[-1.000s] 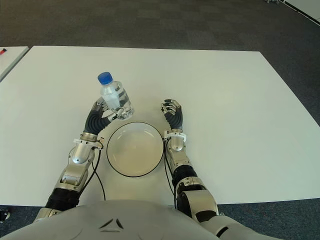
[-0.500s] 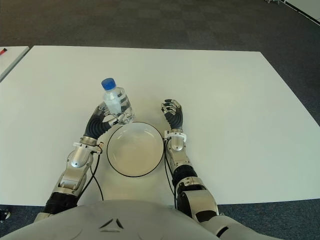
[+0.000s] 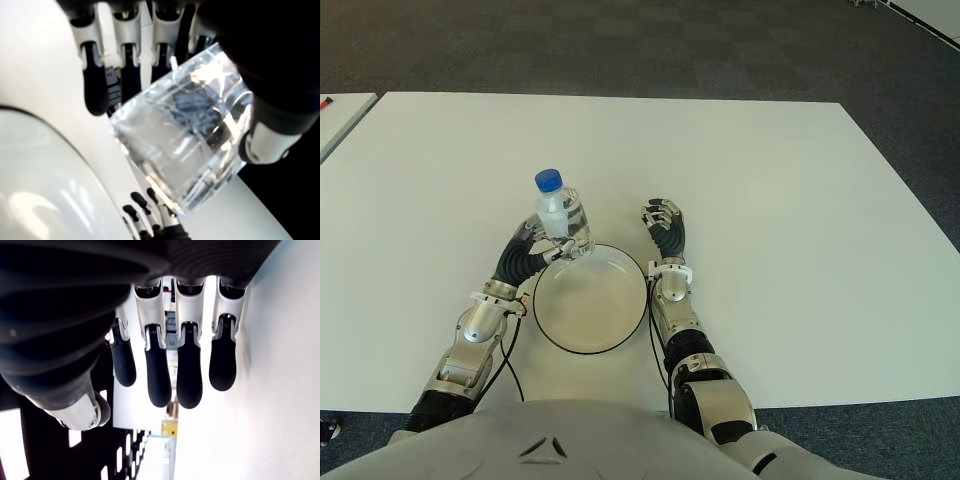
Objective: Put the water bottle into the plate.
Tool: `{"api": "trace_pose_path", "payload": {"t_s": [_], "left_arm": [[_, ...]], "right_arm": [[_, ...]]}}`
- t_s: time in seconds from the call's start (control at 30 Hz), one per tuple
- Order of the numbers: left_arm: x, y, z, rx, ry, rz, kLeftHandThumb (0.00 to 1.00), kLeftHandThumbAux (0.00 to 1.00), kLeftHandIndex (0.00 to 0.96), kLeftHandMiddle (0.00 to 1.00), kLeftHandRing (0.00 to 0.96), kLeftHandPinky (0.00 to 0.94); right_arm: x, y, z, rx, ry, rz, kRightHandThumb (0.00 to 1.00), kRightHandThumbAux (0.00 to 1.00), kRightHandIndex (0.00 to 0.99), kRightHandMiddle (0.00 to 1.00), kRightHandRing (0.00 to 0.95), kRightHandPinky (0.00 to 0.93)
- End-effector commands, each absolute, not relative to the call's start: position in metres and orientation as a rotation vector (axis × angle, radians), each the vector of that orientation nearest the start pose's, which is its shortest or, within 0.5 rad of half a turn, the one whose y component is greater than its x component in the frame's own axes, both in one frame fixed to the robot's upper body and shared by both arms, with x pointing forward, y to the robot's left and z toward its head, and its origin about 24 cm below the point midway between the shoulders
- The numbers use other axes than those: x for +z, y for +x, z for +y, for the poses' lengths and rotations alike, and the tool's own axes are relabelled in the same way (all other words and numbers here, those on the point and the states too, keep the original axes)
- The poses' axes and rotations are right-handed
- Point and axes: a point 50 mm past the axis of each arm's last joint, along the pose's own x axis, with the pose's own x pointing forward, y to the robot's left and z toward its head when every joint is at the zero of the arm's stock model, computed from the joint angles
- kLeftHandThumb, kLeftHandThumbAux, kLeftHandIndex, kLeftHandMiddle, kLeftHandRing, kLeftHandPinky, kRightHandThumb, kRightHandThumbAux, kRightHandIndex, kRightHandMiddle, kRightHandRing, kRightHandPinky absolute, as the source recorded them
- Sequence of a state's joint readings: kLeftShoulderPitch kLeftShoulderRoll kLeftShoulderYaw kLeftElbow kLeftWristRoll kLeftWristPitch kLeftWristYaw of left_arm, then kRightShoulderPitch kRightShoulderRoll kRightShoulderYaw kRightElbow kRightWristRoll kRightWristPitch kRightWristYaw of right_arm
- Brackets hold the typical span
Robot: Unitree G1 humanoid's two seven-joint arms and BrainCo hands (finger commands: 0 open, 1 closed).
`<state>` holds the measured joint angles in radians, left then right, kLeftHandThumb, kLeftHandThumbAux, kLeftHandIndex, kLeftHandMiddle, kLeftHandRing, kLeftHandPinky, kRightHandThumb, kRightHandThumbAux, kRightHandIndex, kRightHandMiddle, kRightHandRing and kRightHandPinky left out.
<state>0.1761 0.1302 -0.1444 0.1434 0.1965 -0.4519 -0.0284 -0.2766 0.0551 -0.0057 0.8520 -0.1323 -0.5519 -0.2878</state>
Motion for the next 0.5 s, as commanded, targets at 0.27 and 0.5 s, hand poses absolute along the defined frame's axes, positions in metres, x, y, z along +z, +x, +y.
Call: {"api": "trace_pose_path", "payload": {"t_s": [0.27,0.5], "left_arm": [[0.0022,0.2019,0.1378,-0.257,0.317,-0.128,0.951,0.647,0.377,0.530,0.567,0.714],[-0.0034,0.1990,0.1396,-0.267,0.335,-0.114,0.950,0.648,0.374,0.529,0.564,0.700]], "right_arm": [[-0.0402,0.2650,-0.1247,-0.138,-0.081,0.107,0.942,0.669,0.354,0.485,0.524,0.548],[-0.0401,0.2655,-0.1248,-0.136,-0.086,0.111,0.942,0.670,0.354,0.485,0.522,0.547]]}}
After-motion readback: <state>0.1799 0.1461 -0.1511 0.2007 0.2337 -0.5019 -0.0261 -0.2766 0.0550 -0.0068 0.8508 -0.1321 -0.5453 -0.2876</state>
